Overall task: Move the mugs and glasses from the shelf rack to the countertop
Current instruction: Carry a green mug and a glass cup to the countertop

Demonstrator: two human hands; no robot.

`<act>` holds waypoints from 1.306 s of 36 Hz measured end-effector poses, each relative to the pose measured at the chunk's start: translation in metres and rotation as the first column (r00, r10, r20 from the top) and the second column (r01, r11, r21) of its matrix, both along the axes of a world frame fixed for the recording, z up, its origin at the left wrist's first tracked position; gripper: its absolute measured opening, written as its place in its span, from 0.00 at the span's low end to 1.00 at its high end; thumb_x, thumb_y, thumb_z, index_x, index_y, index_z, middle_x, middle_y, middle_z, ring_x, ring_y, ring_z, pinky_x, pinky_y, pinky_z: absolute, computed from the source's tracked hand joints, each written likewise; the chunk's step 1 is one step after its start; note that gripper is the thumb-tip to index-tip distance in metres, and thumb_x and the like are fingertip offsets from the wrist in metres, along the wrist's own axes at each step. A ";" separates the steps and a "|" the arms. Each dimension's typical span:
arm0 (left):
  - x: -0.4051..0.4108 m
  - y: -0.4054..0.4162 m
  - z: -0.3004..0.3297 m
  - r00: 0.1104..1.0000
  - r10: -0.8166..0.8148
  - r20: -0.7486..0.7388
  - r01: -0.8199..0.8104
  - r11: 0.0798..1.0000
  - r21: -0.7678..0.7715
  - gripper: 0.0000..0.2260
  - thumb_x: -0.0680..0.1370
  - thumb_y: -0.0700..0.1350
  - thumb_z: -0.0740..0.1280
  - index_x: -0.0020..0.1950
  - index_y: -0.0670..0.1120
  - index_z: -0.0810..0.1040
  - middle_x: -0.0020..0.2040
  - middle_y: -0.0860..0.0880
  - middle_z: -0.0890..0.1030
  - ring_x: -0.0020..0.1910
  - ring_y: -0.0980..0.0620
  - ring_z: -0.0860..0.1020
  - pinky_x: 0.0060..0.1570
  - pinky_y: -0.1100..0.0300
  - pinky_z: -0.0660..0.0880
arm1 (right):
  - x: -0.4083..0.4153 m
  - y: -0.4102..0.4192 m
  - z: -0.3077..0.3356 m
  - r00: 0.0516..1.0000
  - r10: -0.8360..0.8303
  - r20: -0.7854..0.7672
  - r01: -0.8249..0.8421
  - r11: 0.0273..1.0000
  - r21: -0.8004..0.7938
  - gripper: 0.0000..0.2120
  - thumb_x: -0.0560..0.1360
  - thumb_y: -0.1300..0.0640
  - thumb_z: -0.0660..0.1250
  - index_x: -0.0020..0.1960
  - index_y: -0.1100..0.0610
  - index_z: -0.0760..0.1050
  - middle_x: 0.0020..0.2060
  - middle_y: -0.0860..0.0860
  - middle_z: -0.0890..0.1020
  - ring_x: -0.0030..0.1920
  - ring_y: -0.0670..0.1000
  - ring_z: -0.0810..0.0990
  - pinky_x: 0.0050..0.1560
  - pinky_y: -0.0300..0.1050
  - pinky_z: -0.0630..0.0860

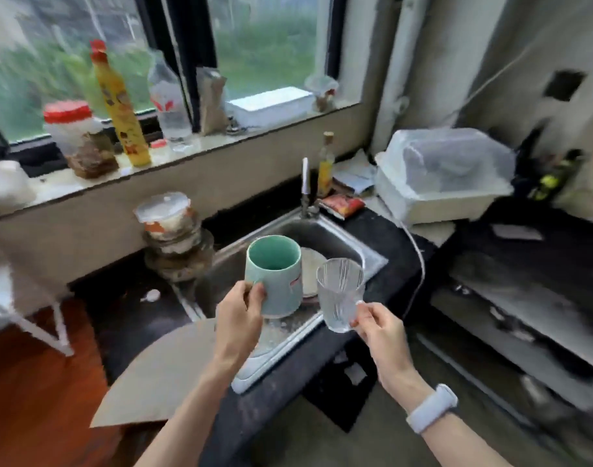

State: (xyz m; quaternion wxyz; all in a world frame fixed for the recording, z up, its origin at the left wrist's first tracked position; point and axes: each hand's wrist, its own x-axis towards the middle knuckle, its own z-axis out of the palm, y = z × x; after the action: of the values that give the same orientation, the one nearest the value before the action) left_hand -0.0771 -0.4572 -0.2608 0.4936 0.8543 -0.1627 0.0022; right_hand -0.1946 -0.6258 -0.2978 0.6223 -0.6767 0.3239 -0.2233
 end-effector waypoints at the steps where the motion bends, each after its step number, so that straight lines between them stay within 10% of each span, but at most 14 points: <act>1: -0.008 -0.032 -0.001 0.999 -0.048 -0.002 0.048 0.999 -0.003 0.12 0.78 0.45 0.61 0.40 0.39 0.74 0.37 0.43 0.79 0.36 0.46 0.74 0.37 0.59 0.68 | -0.016 -0.025 0.000 0.999 -0.043 -0.004 0.043 0.999 0.005 0.14 0.76 0.57 0.62 0.32 0.57 0.73 0.28 0.49 0.75 0.30 0.45 0.69 0.39 0.46 0.67; 7: -0.064 -0.208 -0.005 0.939 -0.339 -0.056 0.338 0.941 -0.029 0.12 0.78 0.46 0.61 0.41 0.40 0.75 0.38 0.45 0.79 0.40 0.46 0.75 0.44 0.51 0.71 | -0.113 -0.150 0.002 0.938 -0.343 -0.047 0.343 0.939 -0.008 0.15 0.76 0.57 0.62 0.31 0.58 0.71 0.27 0.49 0.74 0.30 0.47 0.68 0.39 0.47 0.65; 11: -0.100 -0.306 -0.005 0.849 -0.528 -0.017 0.528 0.849 -0.023 0.12 0.78 0.48 0.61 0.37 0.44 0.73 0.31 0.52 0.76 0.32 0.58 0.73 0.34 0.71 0.67 | -0.166 -0.215 0.000 0.843 -0.536 -0.039 0.537 0.844 0.004 0.15 0.77 0.58 0.62 0.31 0.56 0.72 0.28 0.51 0.75 0.35 0.52 0.73 0.43 0.50 0.69; 19: -0.167 -0.481 -0.004 0.607 -0.793 -0.053 0.791 0.609 -0.065 0.13 0.78 0.50 0.61 0.42 0.42 0.77 0.36 0.50 0.79 0.36 0.56 0.76 0.33 0.72 0.68 | -0.246 -0.327 -0.009 0.620 -0.784 -0.031 0.784 0.617 0.064 0.16 0.76 0.55 0.62 0.30 0.49 0.76 0.24 0.44 0.78 0.36 0.50 0.74 0.47 0.51 0.70; 36: -0.277 -0.801 -0.001 0.180 -0.983 -0.032 0.981 0.182 -0.072 0.10 0.79 0.48 0.60 0.45 0.43 0.76 0.39 0.50 0.78 0.37 0.58 0.75 0.31 0.71 0.70 | -0.348 -0.551 0.014 0.204 -0.976 -0.071 0.978 0.200 0.054 0.11 0.76 0.52 0.62 0.37 0.53 0.76 0.35 0.51 0.81 0.46 0.55 0.80 0.59 0.59 0.74; 47: -0.372 -0.953 -0.060 0.176 -0.969 -0.173 0.977 0.193 -0.088 0.13 0.79 0.49 0.60 0.45 0.41 0.76 0.38 0.49 0.78 0.37 0.57 0.75 0.32 0.67 0.70 | -0.436 -0.706 -0.019 0.167 -0.974 -0.153 0.981 0.149 0.122 0.12 0.76 0.52 0.61 0.38 0.55 0.77 0.41 0.53 0.83 0.49 0.52 0.80 0.62 0.54 0.71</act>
State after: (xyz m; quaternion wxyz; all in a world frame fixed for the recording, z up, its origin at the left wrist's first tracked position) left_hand -0.4491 -1.4104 -0.3212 0.3771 0.5623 -0.6200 -0.3966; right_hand -0.6305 -1.3322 -0.3171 0.3870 -0.2479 0.7152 -0.5265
